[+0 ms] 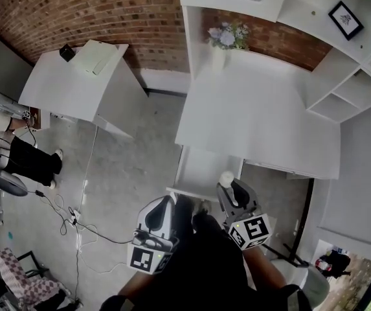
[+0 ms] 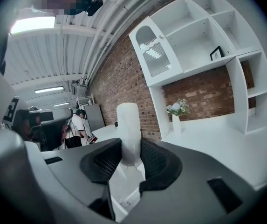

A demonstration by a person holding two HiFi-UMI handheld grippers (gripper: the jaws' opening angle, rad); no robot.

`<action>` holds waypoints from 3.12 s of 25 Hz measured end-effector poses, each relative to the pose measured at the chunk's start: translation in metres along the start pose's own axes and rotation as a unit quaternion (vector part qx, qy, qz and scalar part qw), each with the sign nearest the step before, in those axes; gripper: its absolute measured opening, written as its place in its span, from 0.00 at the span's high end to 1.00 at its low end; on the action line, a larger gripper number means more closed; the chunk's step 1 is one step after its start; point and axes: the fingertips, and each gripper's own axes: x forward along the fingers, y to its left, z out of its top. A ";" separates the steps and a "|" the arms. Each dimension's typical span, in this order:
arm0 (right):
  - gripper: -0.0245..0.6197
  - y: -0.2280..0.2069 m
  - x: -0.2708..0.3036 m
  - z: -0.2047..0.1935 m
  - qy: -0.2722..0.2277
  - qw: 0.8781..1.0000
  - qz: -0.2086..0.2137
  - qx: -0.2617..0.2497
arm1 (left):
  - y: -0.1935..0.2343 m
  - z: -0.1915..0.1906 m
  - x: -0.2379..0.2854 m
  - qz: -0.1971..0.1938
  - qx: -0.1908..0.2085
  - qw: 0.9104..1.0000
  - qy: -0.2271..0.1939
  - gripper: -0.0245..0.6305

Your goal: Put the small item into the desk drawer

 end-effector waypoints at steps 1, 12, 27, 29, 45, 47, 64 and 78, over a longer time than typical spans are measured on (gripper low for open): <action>0.75 -0.003 0.005 -0.004 0.004 1.000 0.000 0.001 | 0.001 -0.002 0.004 0.001 -0.001 1.000 0.002 0.93; 0.75 -0.039 0.050 -0.055 0.071 0.997 -0.023 0.013 | 0.017 -0.023 0.046 -0.023 -0.008 0.999 0.025 0.93; 0.75 -0.080 0.128 -0.180 0.216 0.975 -0.041 0.033 | 0.068 -0.036 0.098 -0.032 -0.036 0.997 0.053 0.93; 0.75 -0.084 0.134 -0.198 0.238 0.969 -0.045 0.044 | 0.075 -0.039 0.101 -0.031 -0.039 0.997 0.057 0.93; 0.75 -0.128 0.167 -0.338 0.367 0.923 -0.072 0.094 | 0.112 -0.072 0.137 -0.039 -0.056 0.994 0.084 0.93; 0.75 -0.137 0.168 -0.356 0.379 0.916 -0.082 0.102 | 0.115 -0.077 0.140 -0.039 -0.055 0.994 0.089 0.93; 0.75 -0.169 0.185 -0.463 0.444 0.878 -0.111 0.139 | 0.137 -0.133 0.165 -0.036 -0.078 0.989 0.122 0.93; 0.74 -0.174 0.183 -0.495 0.473 0.857 -0.128 0.163 | 0.152 -0.157 0.169 -0.023 -0.083 0.988 0.127 0.93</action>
